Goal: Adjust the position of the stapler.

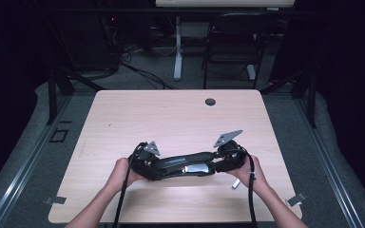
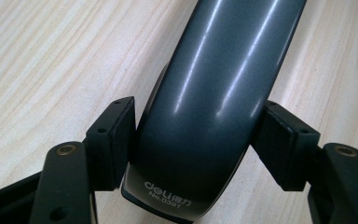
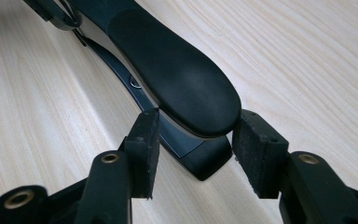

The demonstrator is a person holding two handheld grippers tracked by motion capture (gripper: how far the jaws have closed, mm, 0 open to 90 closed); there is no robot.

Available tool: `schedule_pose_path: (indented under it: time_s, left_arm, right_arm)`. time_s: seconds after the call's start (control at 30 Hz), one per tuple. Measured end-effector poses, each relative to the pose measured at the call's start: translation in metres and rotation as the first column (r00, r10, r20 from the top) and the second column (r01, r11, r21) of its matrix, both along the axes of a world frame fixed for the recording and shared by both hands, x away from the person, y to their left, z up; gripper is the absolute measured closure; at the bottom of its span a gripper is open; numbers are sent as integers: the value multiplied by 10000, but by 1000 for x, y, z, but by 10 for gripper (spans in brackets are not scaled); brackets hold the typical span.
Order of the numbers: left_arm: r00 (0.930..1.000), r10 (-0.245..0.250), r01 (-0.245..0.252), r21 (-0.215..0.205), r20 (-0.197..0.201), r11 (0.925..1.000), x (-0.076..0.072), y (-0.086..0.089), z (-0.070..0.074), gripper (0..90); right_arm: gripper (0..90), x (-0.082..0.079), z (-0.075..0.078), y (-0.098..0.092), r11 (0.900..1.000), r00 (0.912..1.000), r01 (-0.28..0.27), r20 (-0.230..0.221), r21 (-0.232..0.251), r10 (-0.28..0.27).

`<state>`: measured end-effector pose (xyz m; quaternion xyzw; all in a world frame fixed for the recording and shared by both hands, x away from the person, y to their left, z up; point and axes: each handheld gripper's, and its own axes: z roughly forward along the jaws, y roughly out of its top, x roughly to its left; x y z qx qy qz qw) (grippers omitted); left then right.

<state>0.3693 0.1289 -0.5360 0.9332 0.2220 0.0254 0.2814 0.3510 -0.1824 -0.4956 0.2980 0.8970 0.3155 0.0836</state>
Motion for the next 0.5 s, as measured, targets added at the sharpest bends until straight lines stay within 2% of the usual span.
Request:
schedule_pose_path:
  time_s: [0.5]
  left_arm:
    - [9999,-172,172,113,-21,9998,2,-1,0,321]
  right_arm:
    - [539,-8,1,0,9999,9997,141,-192,-8,-141]
